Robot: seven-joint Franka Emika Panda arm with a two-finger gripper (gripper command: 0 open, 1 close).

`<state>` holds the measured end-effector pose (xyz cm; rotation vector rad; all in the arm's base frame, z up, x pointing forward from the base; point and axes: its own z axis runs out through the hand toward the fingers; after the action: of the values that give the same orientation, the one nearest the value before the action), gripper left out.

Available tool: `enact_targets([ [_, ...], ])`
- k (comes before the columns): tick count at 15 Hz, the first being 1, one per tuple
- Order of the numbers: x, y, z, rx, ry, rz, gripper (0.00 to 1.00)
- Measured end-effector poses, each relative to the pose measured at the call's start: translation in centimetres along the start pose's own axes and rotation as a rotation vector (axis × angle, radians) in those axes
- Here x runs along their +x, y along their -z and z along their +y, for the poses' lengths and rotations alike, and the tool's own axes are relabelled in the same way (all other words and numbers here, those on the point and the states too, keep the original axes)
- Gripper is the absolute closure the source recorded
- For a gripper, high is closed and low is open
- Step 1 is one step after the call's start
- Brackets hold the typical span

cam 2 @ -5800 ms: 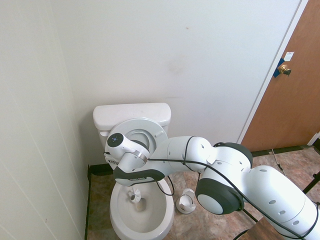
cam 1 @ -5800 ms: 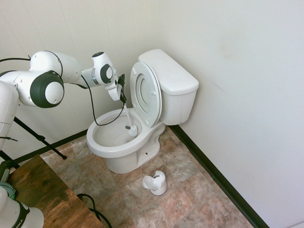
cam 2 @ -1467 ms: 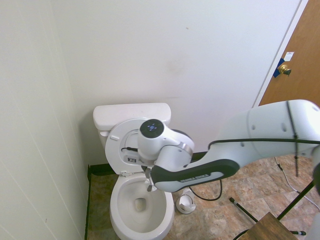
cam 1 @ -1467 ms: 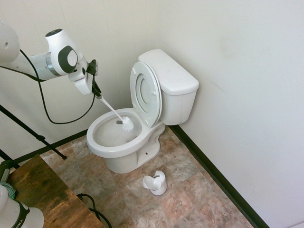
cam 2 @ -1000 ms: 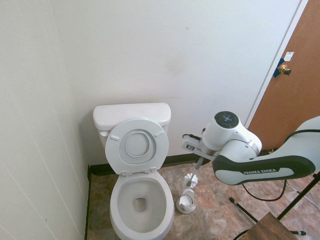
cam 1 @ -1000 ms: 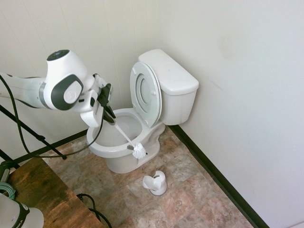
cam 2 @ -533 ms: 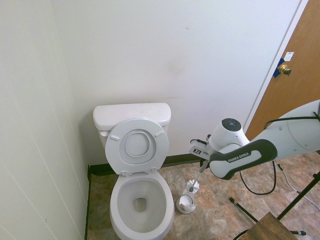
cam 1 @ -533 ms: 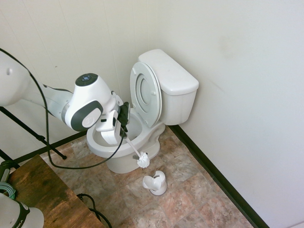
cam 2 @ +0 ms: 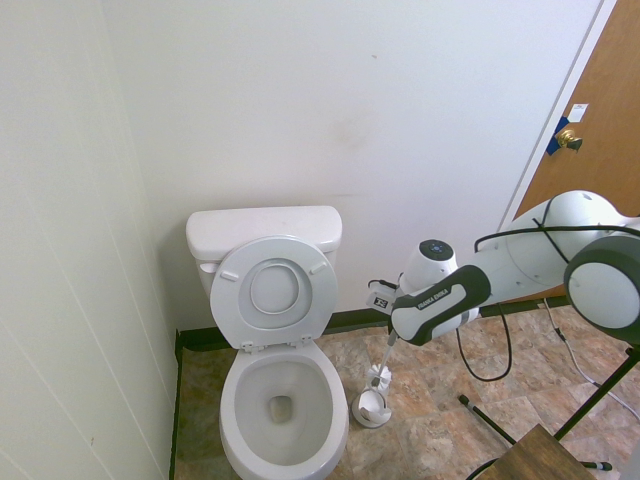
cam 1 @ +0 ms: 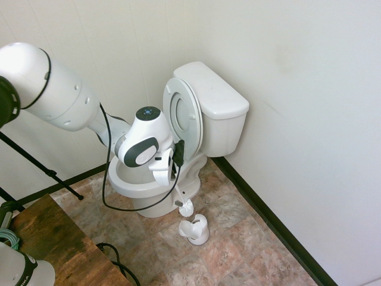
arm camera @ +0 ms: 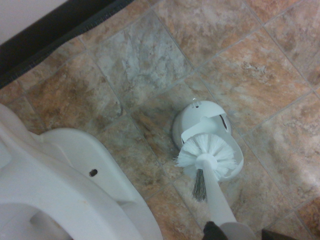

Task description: Clean the toilet

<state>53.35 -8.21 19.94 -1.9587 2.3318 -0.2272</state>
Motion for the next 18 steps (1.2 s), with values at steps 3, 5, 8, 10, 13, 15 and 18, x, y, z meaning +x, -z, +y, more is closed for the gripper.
enact_targets([
  [3,1.0,-3.7,-0.5,-0.026,-0.025,0.003,1.0],
  [5,2.0,-5.6,-0.8,-0.033,-0.043,0.006,1.0],
  [8,2.8,-8.2,-1.2,-0.053,-0.06,-0.001,1.0],
  [10,3.6,-9.9,-1.5,-0.061,-0.079,-0.001,1.0],
  [13,4.8,-11.9,-2.4,-0.069,-0.1,-0.005,1.0],
  [15,5.3,-13.6,-3.1,-0.096,-0.106,-0.027,1.0],
  [18,6.5,-16.2,-4.0,-0.125,-0.119,-0.044,1.0],
])
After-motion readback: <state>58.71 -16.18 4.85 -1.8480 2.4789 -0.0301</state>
